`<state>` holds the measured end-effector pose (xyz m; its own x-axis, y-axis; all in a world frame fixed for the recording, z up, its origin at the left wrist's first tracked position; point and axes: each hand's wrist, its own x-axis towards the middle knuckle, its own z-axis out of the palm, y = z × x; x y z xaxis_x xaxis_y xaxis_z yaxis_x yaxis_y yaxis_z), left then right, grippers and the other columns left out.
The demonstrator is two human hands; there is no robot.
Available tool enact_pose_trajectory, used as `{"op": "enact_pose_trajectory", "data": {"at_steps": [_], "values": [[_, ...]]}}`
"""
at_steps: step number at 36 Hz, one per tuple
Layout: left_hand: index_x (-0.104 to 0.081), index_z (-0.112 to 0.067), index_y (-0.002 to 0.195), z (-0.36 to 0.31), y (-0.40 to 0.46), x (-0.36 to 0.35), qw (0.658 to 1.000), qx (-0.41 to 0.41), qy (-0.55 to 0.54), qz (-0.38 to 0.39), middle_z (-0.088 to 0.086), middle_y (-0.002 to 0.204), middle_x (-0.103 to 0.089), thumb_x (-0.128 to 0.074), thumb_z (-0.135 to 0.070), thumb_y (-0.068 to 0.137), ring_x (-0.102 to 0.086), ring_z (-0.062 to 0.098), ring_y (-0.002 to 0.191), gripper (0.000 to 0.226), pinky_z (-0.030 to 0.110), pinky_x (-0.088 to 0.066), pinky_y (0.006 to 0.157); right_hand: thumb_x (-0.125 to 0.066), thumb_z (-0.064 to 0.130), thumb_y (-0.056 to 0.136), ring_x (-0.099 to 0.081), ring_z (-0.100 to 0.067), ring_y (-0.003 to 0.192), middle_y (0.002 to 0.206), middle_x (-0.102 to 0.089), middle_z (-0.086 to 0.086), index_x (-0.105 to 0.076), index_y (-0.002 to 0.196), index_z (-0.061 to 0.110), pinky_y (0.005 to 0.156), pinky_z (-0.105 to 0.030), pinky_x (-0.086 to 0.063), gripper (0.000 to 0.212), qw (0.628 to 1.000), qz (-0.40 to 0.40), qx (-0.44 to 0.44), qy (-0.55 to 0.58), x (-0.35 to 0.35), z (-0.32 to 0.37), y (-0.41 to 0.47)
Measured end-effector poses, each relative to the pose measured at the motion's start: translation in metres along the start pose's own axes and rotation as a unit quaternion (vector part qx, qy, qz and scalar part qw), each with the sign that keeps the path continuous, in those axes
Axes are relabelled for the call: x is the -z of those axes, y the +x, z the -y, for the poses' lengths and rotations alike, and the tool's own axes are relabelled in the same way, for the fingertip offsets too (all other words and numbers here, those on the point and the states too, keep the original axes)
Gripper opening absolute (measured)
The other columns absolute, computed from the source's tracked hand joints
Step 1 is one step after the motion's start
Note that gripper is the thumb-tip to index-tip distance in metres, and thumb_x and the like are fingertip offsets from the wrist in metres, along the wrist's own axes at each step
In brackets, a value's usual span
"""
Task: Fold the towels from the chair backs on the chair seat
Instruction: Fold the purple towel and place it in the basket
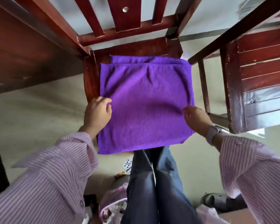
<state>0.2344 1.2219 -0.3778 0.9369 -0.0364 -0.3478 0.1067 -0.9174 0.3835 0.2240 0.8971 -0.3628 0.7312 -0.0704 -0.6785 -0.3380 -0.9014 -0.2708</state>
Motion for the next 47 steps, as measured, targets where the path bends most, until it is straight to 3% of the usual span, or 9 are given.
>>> {"op": "enact_pose_trajectory", "data": {"at_steps": [5, 11, 17, 26, 31, 35, 40, 44, 47], "values": [[-0.058, 0.001, 0.114, -0.011, 0.062, -0.002, 0.998, -0.043, 0.026, -0.036, 0.021, 0.116, -0.058, -0.048, -0.007, 0.083, -0.053, 0.040, 0.104, 0.034, 0.047, -0.044, 0.090, -0.041, 0.006, 0.089, -0.051, -0.038, 0.109, 0.118, -0.055, -0.019, -0.059, 0.112, 0.006, 0.089, -0.041, -0.041, 0.030, 0.996, -0.077, 0.030, 0.018, 0.020, 0.021, 0.048], [-0.037, -0.004, 0.137, -0.016, 0.114, -0.002, 0.997, -0.027, 0.071, 0.005, 0.013, 0.143, -0.038, -0.046, -0.011, 0.092, -0.027, 0.032, 0.135, 0.047, 0.050, -0.031, 0.101, -0.043, 0.008, 0.086, -0.041, -0.036, 0.115, 0.123, -0.048, -0.017, -0.056, 0.118, 0.010, 0.091, -0.047, -0.041, 0.035, 0.983, -0.177, 0.056, -0.002, 0.036, 0.030, 0.094], [-0.052, -0.006, 0.122, -0.010, 0.131, 0.005, 0.992, 0.004, 0.122, -0.019, 0.022, 0.113, -0.054, -0.056, -0.014, 0.086, -0.044, 0.041, 0.110, 0.036, 0.048, -0.036, 0.092, -0.047, 0.016, 0.087, -0.039, -0.035, 0.119, 0.128, -0.047, -0.014, -0.049, 0.128, 0.015, 0.096, -0.047, -0.033, 0.041, 0.977, -0.166, 0.118, -0.066, 0.049, 0.029, 0.119], [-0.061, -0.004, 0.103, -0.002, 0.125, 0.022, 0.996, 0.012, 0.090, 0.012, 0.019, 0.106, -0.057, -0.056, -0.010, 0.086, -0.053, 0.038, 0.103, 0.018, 0.046, -0.041, 0.088, -0.052, 0.023, 0.086, -0.043, -0.034, 0.111, 0.116, -0.049, -0.016, -0.051, 0.117, 0.008, 0.093, -0.046, -0.032, 0.034, 0.974, -0.149, 0.127, -0.112, 0.057, 0.026, 0.116], [-0.066, -0.002, 0.097, -0.029, 0.120, 0.041, 0.994, -0.090, -0.045, 0.031, 0.007, 0.094, -0.062, -0.061, -0.004, 0.084, -0.056, 0.019, 0.086, 0.015, 0.020, -0.034, 0.077, -0.052, 0.022, 0.087, -0.044, -0.033, 0.110, 0.115, -0.052, -0.015, -0.056, 0.113, 0.012, 0.091, -0.044, -0.031, 0.028, 0.976, -0.126, 0.133, -0.115, 0.061, 0.016, 0.108], [-0.068, 0.001, 0.094, -0.047, 0.132, 0.039, 0.987, -0.126, -0.072, 0.074, 0.011, 0.111, -0.062, -0.062, 0.000, 0.082, -0.057, 0.023, 0.103, 0.014, 0.017, -0.033, 0.091, -0.050, 0.017, 0.087, -0.046, -0.032, 0.105, 0.108, -0.056, -0.014, -0.059, 0.100, 0.009, 0.087, -0.043, -0.033, 0.018, 0.977, -0.129, 0.135, -0.101, 0.059, 0.007, 0.107], [-0.066, -0.004, 0.098, -0.034, 0.152, 0.012, 0.997, -0.052, 0.002, 0.060, 0.007, 0.146, -0.036, -0.055, -0.004, 0.087, -0.024, 0.026, 0.139, 0.015, 0.034, -0.020, 0.113, -0.036, 0.009, 0.093, -0.052, -0.036, 0.085, 0.088, -0.057, -0.016, -0.045, 0.093, 0.006, 0.070, -0.039, -0.034, 0.010, 0.980, -0.151, 0.122, -0.041, 0.056, 0.002, 0.111], [-0.064, 0.000, 0.096, -0.037, 0.147, 0.004, 0.998, -0.056, 0.022, 0.031, 0.010, 0.140, -0.044, -0.053, -0.003, 0.087, -0.031, 0.025, 0.136, 0.014, 0.032, -0.023, 0.111, -0.036, 0.009, 0.095, -0.052, -0.037, 0.099, 0.105, -0.058, -0.020, -0.051, 0.113, 0.001, 0.082, -0.040, -0.039, 0.025, 0.984, -0.136, 0.117, 0.021, 0.061, -0.007, 0.109], [-0.065, 0.003, 0.090, -0.037, 0.144, 0.005, 0.996, -0.076, 0.051, 0.017, 0.016, 0.120, -0.054, -0.056, -0.002, 0.085, -0.042, 0.029, 0.126, 0.011, 0.036, -0.031, 0.104, -0.041, 0.006, 0.092, -0.054, -0.036, 0.093, 0.100, -0.057, -0.019, -0.060, 0.102, 0.000, 0.082, -0.039, -0.040, 0.022, 0.986, -0.114, 0.122, 0.017, 0.062, -0.022, 0.112]]}}
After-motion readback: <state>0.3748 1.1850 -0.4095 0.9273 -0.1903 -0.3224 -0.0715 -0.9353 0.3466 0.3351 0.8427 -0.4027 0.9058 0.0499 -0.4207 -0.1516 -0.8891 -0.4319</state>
